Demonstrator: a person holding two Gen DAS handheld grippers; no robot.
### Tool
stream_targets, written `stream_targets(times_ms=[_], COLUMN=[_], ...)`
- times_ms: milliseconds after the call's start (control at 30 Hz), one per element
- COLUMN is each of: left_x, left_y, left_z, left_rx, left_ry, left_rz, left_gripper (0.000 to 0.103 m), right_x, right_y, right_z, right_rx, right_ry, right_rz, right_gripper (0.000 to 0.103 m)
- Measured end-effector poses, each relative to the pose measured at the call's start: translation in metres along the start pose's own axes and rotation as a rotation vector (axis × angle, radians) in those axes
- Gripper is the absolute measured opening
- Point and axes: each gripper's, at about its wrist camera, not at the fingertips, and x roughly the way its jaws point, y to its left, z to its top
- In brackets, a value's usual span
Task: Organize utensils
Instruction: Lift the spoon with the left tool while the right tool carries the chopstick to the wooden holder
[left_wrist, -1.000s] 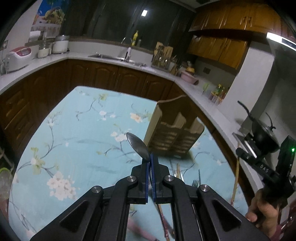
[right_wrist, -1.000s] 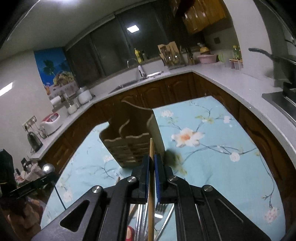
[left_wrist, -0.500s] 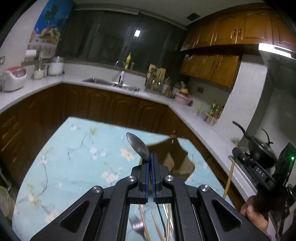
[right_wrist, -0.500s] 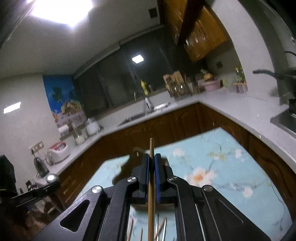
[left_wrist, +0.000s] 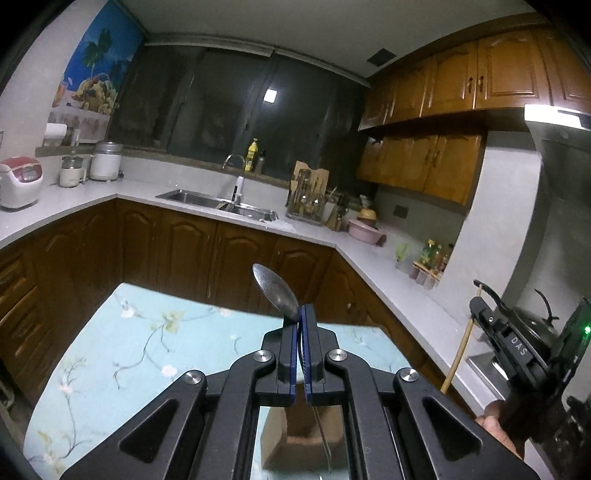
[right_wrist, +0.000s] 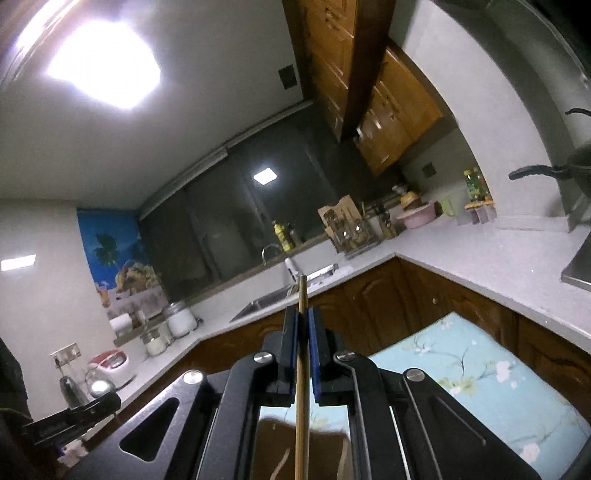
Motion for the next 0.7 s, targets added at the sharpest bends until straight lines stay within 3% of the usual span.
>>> stream_targets(times_ms=[233,333,700], left_x=[0.061,0.087,0.130], left_y=[0.001,-0.003,-0.039], left_z=[-0.020,-0.030,-0.058], left_rx=[0.009,0.009,0.062], left_ry=[-0.018,-0.015,0.023], left_rz=[0.038,0.064,0.123], left_gripper=[0.001,0.001,0.001], right_x=[0.026,0.035,0.039], right_y=[0.001,-0.001,-0.013], right_z=[-0.008,-0.020,-0.070], right_rx=[-0.049,-0.062,-0.095], right_ry=[-0.115,-0.125,-0.058], right_rz=[-0.051,-0.075,-0.128], right_gripper=[0.005,0.005,0.006])
